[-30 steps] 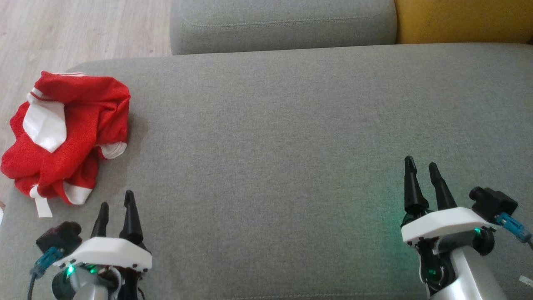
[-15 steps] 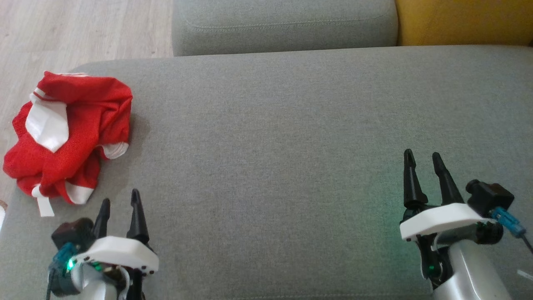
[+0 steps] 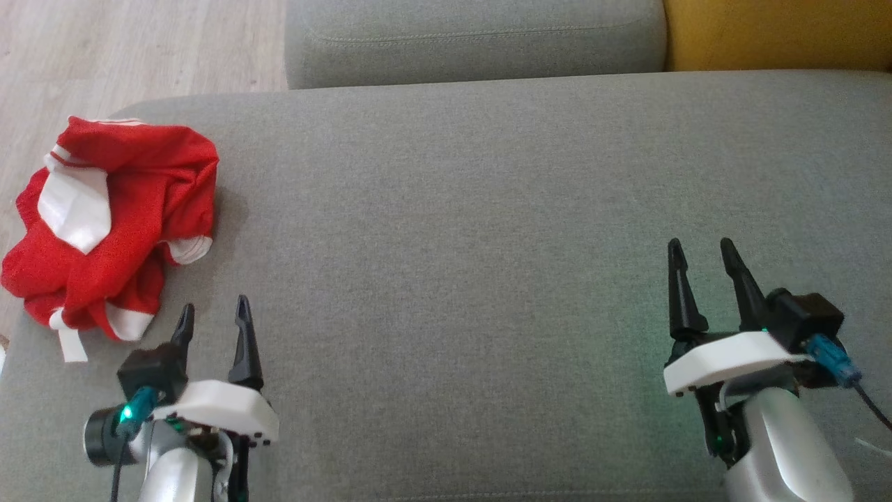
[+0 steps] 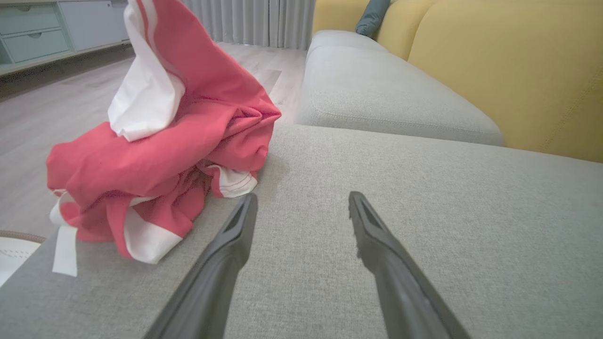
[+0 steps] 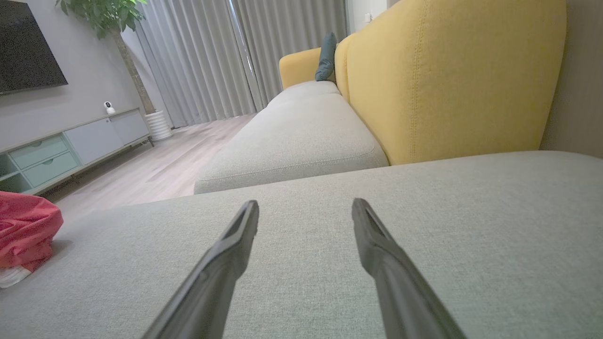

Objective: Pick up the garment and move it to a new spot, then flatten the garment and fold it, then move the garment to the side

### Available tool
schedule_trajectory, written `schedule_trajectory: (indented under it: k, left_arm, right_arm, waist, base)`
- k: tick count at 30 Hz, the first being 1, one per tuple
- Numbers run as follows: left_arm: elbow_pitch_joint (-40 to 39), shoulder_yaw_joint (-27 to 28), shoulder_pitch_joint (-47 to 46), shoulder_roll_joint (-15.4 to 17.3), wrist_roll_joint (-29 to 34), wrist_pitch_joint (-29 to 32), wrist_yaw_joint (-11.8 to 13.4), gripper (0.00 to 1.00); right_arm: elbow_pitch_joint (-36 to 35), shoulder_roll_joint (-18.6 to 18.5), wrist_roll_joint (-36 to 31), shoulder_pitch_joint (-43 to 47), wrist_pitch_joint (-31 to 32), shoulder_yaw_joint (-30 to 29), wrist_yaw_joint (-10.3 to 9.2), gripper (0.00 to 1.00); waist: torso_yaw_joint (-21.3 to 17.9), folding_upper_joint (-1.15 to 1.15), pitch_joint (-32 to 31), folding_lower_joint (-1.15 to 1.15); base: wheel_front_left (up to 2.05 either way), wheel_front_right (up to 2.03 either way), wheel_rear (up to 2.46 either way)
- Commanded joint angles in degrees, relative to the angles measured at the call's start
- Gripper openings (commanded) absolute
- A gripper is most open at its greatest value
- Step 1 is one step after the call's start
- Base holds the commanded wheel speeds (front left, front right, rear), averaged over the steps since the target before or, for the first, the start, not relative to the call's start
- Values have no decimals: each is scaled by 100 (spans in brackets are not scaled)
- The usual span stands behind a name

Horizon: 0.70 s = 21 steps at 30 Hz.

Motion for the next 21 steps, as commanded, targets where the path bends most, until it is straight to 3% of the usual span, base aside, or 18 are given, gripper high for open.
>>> schedule_trajectory:
  k: [1, 8, 21]
  left_arm:
    - [-182, 132, -375, 117, 213, -109, 58, 100]
    - [-168, 78, -404, 121, 415, -169, 113, 100]
    - [-90, 82, -357, 120, 200, -169, 139, 100]
  right_arm:
    - [-150, -44, -224, -300, -119, 128, 43, 100]
    - [62, -46, -722, -329, -180, 19, 44, 100]
    - [194, -46, -755, -373, -180, -61, 44, 100]
  waist:
    - [-7, 0, -7, 0]
    - [-18, 0, -35, 0]
    - [-84, 0, -83, 0]
  base:
    - [0, 0, 0]
    - [0, 0, 0]
    - [0, 0, 0]
